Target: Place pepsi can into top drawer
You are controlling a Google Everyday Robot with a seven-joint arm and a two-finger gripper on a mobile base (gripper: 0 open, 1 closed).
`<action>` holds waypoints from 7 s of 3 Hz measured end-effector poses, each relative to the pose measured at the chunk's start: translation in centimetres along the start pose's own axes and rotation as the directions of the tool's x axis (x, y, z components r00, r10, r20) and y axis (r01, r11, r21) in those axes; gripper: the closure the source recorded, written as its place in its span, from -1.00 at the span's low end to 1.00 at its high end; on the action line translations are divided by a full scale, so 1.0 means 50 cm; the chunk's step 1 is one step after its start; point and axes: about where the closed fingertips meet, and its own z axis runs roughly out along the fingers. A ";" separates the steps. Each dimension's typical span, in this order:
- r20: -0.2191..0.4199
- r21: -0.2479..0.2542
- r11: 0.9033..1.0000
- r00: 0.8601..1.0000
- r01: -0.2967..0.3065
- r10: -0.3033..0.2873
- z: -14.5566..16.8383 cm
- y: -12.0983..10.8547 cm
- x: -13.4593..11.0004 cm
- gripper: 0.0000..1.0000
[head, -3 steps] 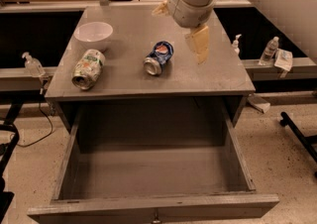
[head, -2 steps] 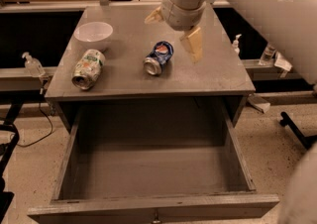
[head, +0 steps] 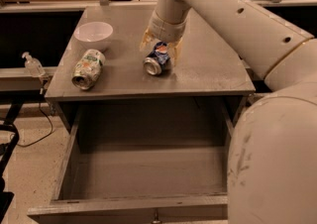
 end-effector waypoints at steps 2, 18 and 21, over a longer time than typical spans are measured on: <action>0.015 -0.046 0.996 0.997 0.078 -0.077 0.050 0.003 -0.007 0.34; 0.197 0.300 0.853 0.847 0.427 -0.494 0.291 0.340 -0.472 0.95; 0.211 0.335 0.850 0.847 0.407 -0.489 0.332 0.342 -0.452 -0.57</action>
Offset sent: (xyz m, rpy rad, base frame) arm 0.0025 0.0052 -0.0320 -0.0993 0.0049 0.1152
